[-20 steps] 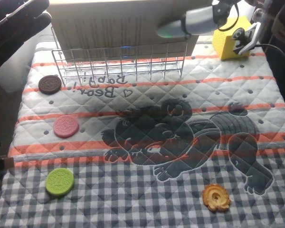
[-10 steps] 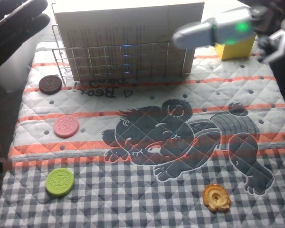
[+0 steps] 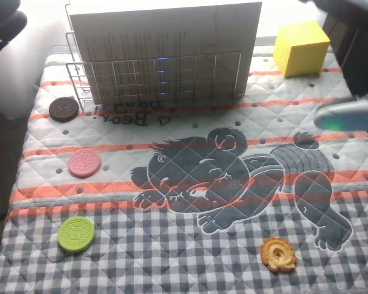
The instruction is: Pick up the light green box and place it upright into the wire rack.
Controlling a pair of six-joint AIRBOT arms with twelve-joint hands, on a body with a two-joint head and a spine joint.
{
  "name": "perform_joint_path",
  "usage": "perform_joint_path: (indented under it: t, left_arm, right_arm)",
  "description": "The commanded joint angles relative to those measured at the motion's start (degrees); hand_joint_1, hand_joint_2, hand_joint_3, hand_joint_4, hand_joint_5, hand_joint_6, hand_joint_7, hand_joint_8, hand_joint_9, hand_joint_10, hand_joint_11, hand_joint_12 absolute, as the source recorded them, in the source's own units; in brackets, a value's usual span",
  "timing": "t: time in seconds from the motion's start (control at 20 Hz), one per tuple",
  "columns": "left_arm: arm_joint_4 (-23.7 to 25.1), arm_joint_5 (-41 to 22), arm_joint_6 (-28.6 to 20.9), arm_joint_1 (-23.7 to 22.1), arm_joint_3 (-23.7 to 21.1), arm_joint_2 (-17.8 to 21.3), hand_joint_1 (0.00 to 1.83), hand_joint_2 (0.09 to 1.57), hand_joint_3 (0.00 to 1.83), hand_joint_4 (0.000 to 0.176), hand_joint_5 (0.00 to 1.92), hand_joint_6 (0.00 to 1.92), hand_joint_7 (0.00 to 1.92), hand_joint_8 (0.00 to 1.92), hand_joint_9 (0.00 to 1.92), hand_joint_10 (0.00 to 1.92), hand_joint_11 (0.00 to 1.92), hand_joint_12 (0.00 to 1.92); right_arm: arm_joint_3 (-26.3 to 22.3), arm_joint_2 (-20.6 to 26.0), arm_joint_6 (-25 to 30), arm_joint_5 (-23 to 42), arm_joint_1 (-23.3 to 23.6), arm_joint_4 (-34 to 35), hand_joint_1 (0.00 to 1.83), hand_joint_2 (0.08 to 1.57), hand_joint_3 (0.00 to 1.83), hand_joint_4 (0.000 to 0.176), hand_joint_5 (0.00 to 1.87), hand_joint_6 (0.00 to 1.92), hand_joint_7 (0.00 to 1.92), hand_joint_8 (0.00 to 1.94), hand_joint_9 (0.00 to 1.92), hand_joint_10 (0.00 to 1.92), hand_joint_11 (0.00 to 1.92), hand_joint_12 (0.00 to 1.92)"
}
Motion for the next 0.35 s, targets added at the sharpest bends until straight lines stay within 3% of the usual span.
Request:
perform_joint_path:
  t: [0.0,0.05,0.15,0.3]
  left_arm:
    - [-1.45,-9.55,-0.40,0.02,0.02,0.32,0.50,1.15,0.00,0.066,0.65,0.01,0.46,0.01,0.41,0.01,0.00,0.64]
    - [-1.99,-10.39,-0.40,0.33,0.02,0.32,0.50,1.14,0.00,0.056,0.66,0.01,0.47,0.01,0.40,0.01,0.00,0.67]
    - [-3.06,-10.74,-0.40,0.41,0.20,0.28,0.48,1.14,0.00,0.005,0.69,0.01,0.47,0.00,0.40,0.00,0.00,0.71]
    - [-3.93,-10.84,-0.40,0.35,0.70,0.09,0.44,1.16,0.00,0.000,0.69,0.00,0.48,0.00,0.45,0.01,0.00,0.70]
  right_arm:
    - [-0.93,0.72,0.23,10.18,-1.11,2.95,0.57,0.90,0.00,0.170,0.00,0.00,0.01,0.00,0.00,0.00,0.00,0.00]
    - [-1.88,1.09,0.23,11.63,-3.27,3.96,0.58,0.90,0.00,0.151,0.00,0.00,0.00,0.00,0.00,0.00,0.00,0.00]
    - [-3.21,1.65,0.23,14.34,-7.15,6.07,0.54,0.93,0.00,0.146,0.00,0.00,0.02,0.01,0.00,0.00,0.00,0.00]
    - [-3.41,1.44,0.23,15.58,-9.14,7.83,0.53,0.95,0.01,0.132,0.00,0.00,0.06,0.02,0.02,0.00,0.00,0.00]
